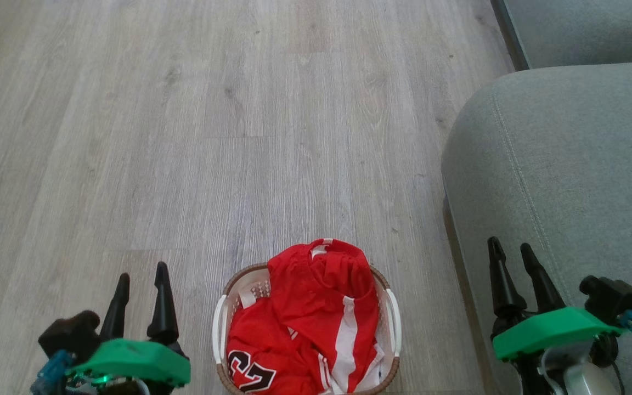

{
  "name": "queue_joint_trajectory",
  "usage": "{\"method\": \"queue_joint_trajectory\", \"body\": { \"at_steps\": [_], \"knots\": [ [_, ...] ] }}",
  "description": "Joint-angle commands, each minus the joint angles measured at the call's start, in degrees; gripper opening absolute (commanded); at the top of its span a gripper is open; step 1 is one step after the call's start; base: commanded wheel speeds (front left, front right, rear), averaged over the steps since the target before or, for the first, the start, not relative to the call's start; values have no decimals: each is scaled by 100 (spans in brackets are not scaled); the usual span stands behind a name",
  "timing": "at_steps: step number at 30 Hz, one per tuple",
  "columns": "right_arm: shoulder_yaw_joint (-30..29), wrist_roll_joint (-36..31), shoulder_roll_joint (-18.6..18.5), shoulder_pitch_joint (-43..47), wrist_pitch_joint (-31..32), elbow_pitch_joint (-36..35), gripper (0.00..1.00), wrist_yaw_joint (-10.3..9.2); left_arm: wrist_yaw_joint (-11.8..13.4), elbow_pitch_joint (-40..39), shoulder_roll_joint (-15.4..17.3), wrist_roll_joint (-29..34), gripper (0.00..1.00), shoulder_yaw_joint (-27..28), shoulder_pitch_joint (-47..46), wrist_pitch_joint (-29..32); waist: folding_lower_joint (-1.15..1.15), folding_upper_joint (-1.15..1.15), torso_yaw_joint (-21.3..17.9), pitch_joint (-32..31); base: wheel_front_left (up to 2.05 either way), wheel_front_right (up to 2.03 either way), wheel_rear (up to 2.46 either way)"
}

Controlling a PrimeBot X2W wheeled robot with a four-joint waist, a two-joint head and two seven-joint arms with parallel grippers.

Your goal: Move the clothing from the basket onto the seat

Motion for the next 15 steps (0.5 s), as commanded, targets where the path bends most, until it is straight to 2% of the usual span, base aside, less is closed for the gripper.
{"method": "queue_joint_trajectory", "body": {
  "at_steps": [1, 15],
  "knots": [
    [126, -171, -53, -223, -114, -240, 100, 36, 47, -246, 75, 188, 100, 113, -68, -77, 0, 0, -1, 1, 0, 0, 0],
    [254, -1063, -56, -189, -350, -356, 100, 42, 178, -388, 85, 1170, 100, 33, 70, -312, 0, 0, 7, -38, 0, 0, 0]
  ]
}}
